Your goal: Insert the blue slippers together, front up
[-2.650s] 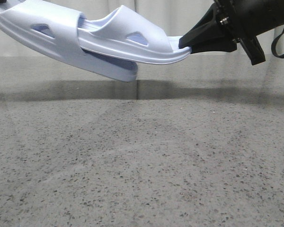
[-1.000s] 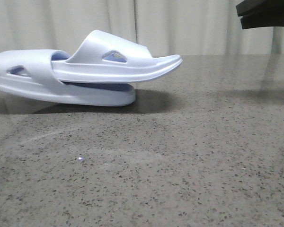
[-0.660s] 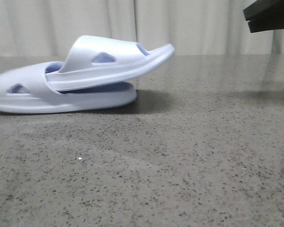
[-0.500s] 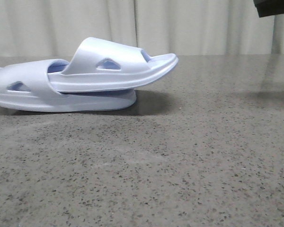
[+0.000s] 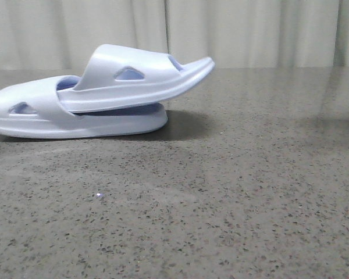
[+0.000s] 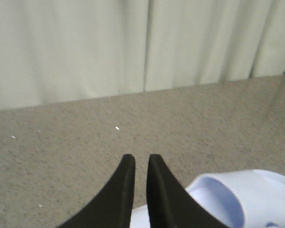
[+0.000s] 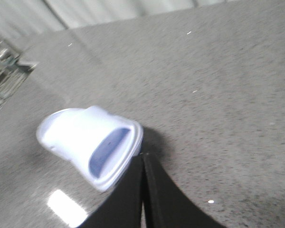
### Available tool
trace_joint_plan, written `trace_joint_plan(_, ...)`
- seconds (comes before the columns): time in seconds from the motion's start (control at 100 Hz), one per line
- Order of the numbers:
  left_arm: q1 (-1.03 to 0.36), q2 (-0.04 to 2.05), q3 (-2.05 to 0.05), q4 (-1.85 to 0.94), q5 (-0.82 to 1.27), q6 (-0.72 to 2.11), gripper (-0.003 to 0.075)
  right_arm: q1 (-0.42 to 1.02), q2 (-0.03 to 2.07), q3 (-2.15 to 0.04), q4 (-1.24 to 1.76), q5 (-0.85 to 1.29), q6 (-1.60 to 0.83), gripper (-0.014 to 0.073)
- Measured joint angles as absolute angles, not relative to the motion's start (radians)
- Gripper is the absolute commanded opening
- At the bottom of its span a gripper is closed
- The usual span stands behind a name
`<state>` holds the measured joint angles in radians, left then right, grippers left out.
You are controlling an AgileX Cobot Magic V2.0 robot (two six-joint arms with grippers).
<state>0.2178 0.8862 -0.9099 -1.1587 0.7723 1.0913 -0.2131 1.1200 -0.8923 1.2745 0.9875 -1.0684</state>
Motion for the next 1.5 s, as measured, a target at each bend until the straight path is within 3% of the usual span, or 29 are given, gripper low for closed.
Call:
trace_joint_plan(0.38, -0.059, 0.695, -0.662, -1.127, 0.397, 1.199, 0.0015, 0.092, 0.820, -0.584, 1.326, 0.424, -1.068, -0.0088)
trace_joint_plan(0.66, -0.232, 0.584, -0.383, -1.163, 0.203, 1.204, 0.0015, 0.274, 0.647, -0.318, 1.326, 0.157, -1.068, -0.0088)
trace_joint_plan(0.89, -0.279, 0.536, -0.303, -1.234, 0.113, 1.206, 0.0015, 0.291, 0.552, -0.216, 1.329, 0.092, -1.068, -0.0089)
trace_joint_plan(1.5, -0.281, 0.535, -0.303, -1.247, 0.097, 1.206, 0.0015, 0.293, 0.549, -0.208, 1.329, 0.094, -1.068, -0.0089)
